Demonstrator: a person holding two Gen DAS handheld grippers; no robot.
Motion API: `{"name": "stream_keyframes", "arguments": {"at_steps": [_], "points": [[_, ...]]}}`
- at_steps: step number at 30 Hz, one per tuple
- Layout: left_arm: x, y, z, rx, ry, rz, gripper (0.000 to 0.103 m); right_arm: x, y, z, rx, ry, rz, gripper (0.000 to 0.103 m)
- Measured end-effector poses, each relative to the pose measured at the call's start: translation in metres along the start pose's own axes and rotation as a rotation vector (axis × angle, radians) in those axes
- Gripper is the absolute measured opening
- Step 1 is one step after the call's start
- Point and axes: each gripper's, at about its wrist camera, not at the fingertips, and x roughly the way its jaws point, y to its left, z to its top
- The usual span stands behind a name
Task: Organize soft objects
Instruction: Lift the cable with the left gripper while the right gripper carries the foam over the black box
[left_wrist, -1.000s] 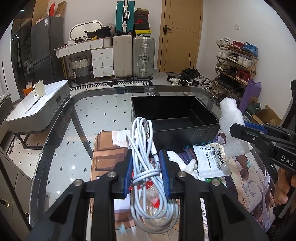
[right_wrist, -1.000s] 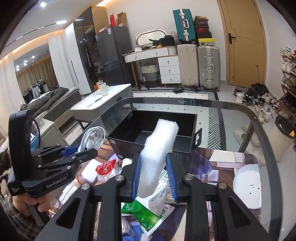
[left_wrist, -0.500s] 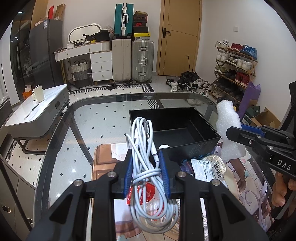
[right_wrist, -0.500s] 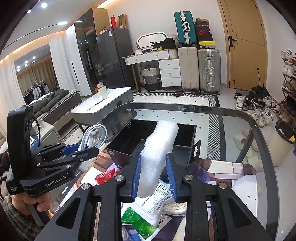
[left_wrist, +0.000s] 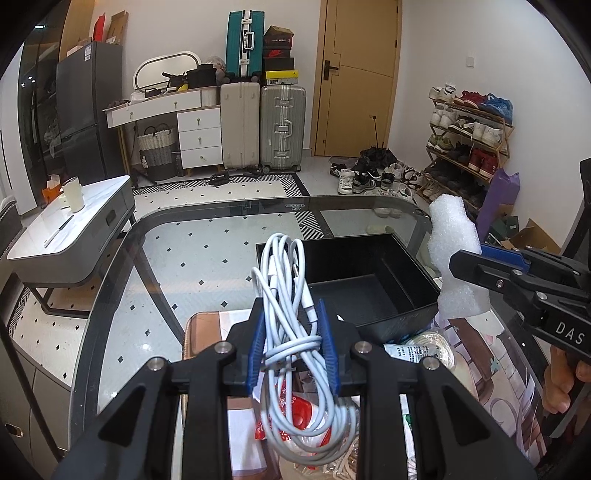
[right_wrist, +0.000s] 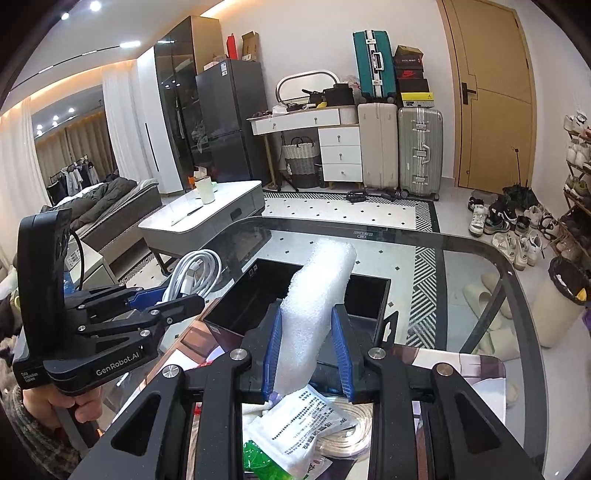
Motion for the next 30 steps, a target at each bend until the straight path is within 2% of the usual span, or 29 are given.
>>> {"name": "stream_keyframes", "arguments": {"at_steps": [30], "points": [[0.028,-0.003,0.031,0.013,-0.007,-0.018,0.026,0.024,-0.006,0.021,-0.008,0.001,0.012,0.027]]}}
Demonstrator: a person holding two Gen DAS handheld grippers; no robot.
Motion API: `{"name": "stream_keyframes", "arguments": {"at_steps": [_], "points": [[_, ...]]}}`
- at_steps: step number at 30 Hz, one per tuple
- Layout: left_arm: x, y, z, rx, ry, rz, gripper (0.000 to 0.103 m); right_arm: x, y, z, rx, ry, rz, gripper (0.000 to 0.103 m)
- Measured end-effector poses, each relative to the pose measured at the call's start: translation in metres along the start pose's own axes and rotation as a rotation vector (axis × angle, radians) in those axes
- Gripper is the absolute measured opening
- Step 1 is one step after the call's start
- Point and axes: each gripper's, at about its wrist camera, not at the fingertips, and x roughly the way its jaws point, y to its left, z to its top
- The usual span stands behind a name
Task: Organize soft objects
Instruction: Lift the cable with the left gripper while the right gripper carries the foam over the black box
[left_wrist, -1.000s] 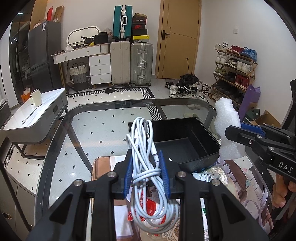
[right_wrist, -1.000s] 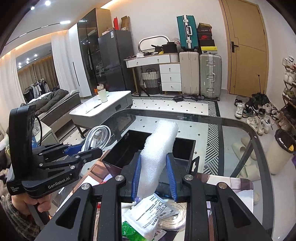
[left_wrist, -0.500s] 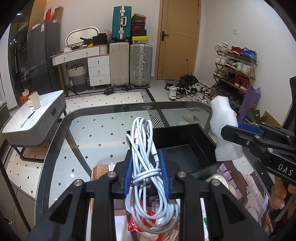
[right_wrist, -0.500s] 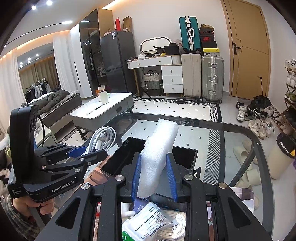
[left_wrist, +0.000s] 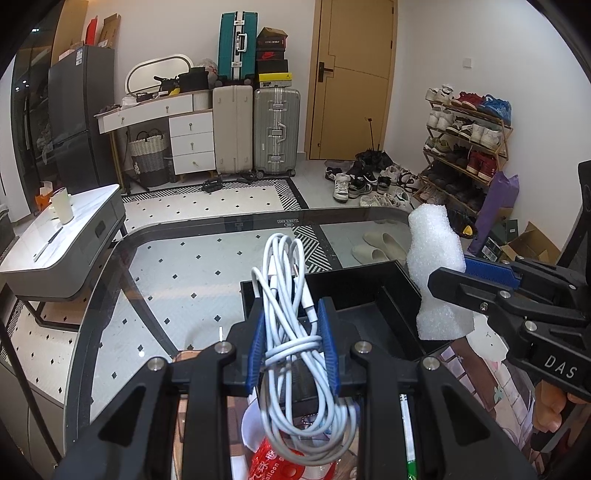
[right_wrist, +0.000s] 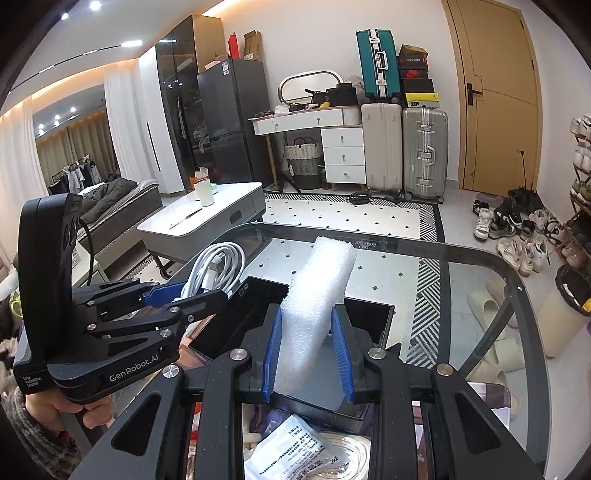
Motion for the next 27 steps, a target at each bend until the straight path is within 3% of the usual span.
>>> {"name": "stream_keyframes", "arguments": {"at_steps": [27], "points": [[0.056,-0.008,0.009,-0.010,0.079,-0.039,0.026,0.054,-0.014,-0.002,0.003,0.087,-0.008,0.027]]}}
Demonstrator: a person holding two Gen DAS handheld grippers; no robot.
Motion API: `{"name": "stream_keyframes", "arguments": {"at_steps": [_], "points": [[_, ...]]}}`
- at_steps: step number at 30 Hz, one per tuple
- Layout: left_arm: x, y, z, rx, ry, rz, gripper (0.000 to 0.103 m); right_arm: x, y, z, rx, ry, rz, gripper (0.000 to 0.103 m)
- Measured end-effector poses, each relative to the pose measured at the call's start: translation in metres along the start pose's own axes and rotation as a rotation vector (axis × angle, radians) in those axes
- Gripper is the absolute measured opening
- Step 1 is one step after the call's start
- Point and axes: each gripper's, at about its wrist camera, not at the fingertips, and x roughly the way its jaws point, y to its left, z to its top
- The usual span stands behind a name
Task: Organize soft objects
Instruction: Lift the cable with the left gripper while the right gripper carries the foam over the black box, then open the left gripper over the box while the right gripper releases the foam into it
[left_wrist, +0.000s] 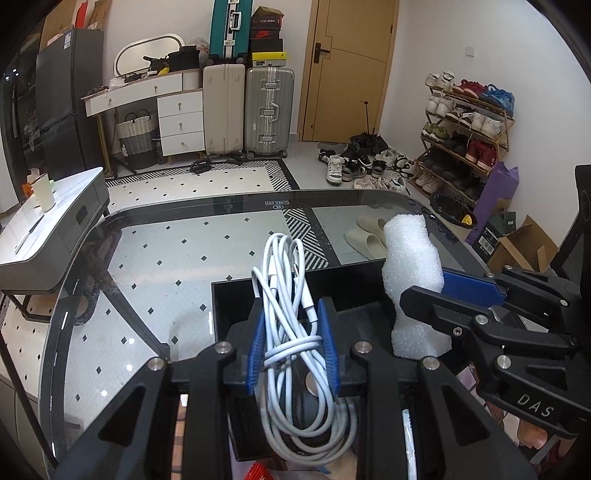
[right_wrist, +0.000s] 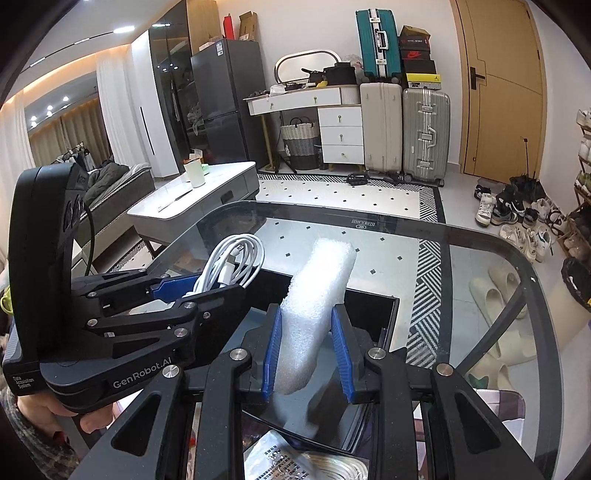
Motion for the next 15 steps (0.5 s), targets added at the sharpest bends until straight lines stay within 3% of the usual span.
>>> {"name": "stream_keyframes", "arguments": {"at_steps": [15], "points": [[0.011,-0.006,0.002,0.023,0.034,0.002,0.026,0.023,-0.013,-0.007,0.020,0.042,0.008,0.027]]}}
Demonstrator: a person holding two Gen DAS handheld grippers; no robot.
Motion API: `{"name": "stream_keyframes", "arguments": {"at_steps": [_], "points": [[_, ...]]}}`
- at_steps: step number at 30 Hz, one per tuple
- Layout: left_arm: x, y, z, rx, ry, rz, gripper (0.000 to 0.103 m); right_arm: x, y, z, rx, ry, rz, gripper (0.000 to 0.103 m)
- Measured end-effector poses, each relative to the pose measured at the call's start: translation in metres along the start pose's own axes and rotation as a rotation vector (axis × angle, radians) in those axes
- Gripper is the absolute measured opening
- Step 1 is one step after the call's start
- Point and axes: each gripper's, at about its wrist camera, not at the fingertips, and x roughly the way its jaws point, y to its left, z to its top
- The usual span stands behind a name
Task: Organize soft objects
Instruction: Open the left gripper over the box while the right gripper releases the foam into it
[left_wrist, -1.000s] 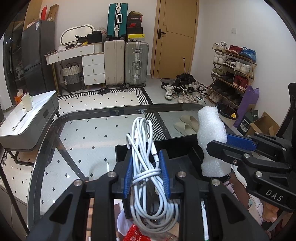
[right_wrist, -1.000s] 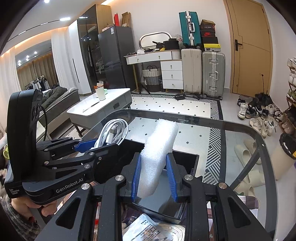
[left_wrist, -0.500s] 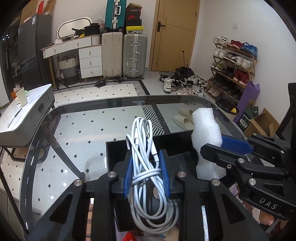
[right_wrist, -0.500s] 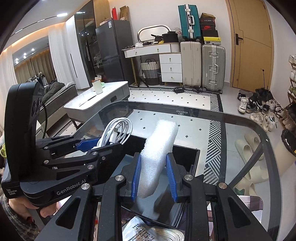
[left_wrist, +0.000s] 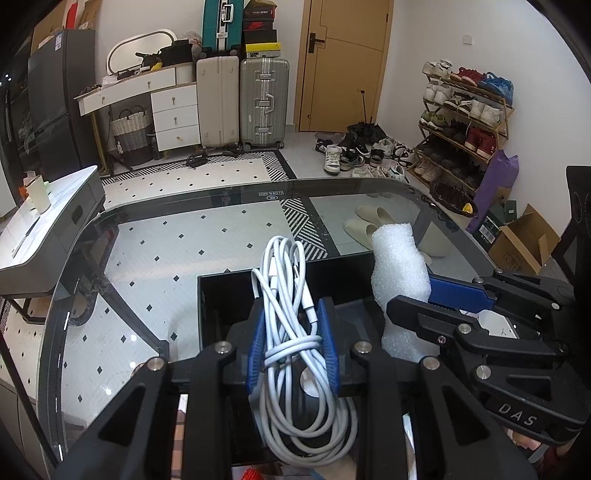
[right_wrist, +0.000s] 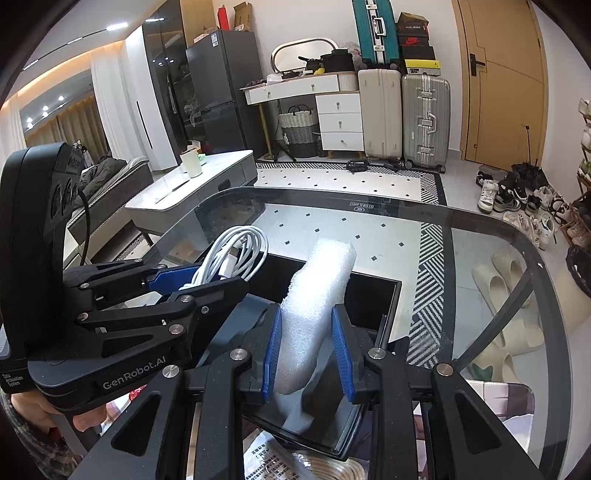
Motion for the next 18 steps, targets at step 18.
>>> {"name": "stream_keyframes", "arguments": {"at_steps": [18], "points": [[-0.016,0.004,-0.001,0.000,-0.013,0.019,0.062,-0.003,-0.005,0.003,0.015,0.016,0.011,0.048]]}}
